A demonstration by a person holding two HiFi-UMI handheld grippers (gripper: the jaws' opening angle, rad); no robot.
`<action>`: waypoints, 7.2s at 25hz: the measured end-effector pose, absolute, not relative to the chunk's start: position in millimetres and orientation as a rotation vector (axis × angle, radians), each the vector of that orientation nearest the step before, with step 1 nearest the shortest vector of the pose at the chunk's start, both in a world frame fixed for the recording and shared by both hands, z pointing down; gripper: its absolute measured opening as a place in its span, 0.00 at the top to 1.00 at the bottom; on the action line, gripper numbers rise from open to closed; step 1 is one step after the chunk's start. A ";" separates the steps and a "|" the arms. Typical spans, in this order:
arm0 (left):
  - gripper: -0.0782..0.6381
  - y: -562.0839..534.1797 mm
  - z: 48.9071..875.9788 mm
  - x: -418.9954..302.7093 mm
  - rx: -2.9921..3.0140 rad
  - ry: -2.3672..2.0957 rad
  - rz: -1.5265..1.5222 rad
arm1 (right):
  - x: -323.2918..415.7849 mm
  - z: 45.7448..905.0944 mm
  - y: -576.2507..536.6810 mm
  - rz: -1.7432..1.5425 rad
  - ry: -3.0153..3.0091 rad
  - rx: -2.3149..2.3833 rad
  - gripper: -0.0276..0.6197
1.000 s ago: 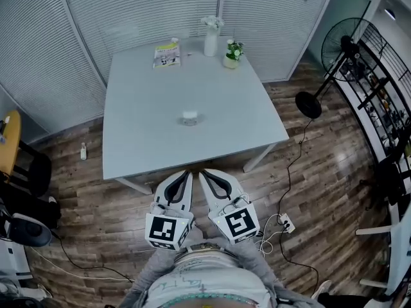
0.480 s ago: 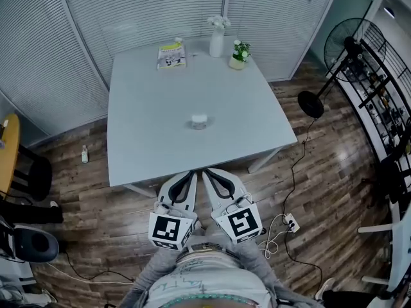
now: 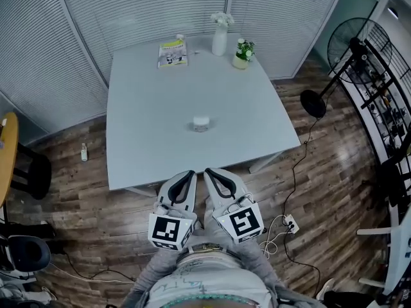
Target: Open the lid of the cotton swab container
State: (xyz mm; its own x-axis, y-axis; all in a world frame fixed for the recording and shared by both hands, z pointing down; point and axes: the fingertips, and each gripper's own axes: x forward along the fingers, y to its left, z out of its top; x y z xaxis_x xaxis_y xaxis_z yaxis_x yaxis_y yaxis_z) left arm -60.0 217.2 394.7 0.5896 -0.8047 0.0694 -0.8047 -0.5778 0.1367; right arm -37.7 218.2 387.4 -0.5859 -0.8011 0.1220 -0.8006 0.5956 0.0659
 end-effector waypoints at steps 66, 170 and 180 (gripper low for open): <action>0.89 -97.3 415.9 -49.9 2.720 -1.236 0.025 | -28.4 421.7 -89.6 -0.049 -2.694 1.088 0.96; 0.60 -83.6 706.0 -8.0 2.739 -0.233 1.070 | -18.2 716.7 -85.5 0.086 -2.355 0.188 0.59; 0.60 -84.3 706.9 -7.7 2.710 -0.227 1.051 | -27.0 726.8 -84.5 0.028 -2.352 0.129 0.60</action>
